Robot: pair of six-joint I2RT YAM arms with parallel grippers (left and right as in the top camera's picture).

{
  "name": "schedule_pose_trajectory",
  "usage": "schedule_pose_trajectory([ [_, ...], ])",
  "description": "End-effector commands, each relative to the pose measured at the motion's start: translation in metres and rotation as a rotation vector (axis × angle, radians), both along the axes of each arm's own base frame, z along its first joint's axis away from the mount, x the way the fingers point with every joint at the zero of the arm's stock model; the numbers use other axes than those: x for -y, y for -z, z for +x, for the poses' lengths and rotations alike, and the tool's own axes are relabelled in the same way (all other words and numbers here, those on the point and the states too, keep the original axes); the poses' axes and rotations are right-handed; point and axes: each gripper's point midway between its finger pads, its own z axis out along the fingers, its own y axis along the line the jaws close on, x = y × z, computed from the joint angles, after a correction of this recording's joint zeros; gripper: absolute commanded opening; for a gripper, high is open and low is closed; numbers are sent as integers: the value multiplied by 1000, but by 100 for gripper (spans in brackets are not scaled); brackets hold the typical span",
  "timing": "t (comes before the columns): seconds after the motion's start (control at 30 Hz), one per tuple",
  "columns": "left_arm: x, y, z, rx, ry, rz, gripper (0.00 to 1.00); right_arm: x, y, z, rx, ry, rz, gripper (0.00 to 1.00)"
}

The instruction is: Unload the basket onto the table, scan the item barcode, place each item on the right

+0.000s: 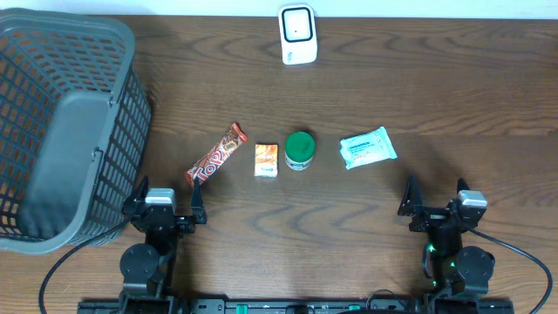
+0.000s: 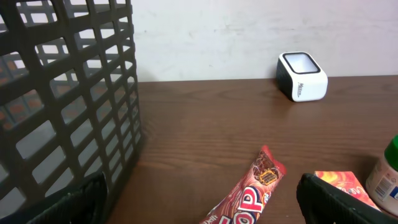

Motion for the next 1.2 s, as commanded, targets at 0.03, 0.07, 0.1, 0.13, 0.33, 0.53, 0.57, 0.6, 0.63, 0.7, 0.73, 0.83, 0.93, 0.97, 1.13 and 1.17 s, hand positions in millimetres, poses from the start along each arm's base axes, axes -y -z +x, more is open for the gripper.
schedule_pose_trajectory([
  [0.03,-3,15,-1,-50,-15,-7,98,-5,1,0,-2,-26,12,99],
  [0.07,-3,15,-1,-50,-15,-7,98,-5,1,0,-1,-24,12,99],
  [0.1,-3,15,-1,-50,-15,-7,98,-3,0,0,1,-14,11,99],
  [0.13,-3,15,-1,-50,-15,-7,98,0,1,0,-2,3,9,99],
  [0.33,-3,15,-1,-50,-15,-7,98,-41,-8,-4,9,-227,228,99],
  [0.53,-3,15,-1,-50,-15,-7,98,-53,-25,-8,10,-286,342,99],
  [0.57,-3,15,-1,-50,-15,-7,98,-55,-31,-8,4,-295,354,99],
  [0.6,-3,15,-1,-50,-15,-7,98,-57,-35,-8,-2,-300,354,99],
  [0.63,-3,15,-1,-50,-15,-7,98,-58,-39,-7,-11,-306,356,99],
  [0.7,-3,15,-1,-50,-15,-7,98,-64,-52,-2,-67,-315,367,99],
  [0.73,-3,15,-1,-50,-15,-7,98,-66,-54,3,-103,-310,378,99],
  [0.83,-3,15,-1,-50,-15,-7,98,-80,-56,19,-240,-323,393,99],
  [0.93,-3,15,-1,-50,-15,-7,98,-107,-54,43,-412,-356,396,99],
  [0.97,-3,15,-1,-50,-15,-7,98,-118,-54,50,-464,-374,402,99],
  [1.13,-3,15,-1,-50,-15,-7,98,-199,-66,70,-725,-575,416,99],
  [1.17,-3,15,-1,-50,-15,-7,98,-217,-71,71,-760,-647,431,99],
])
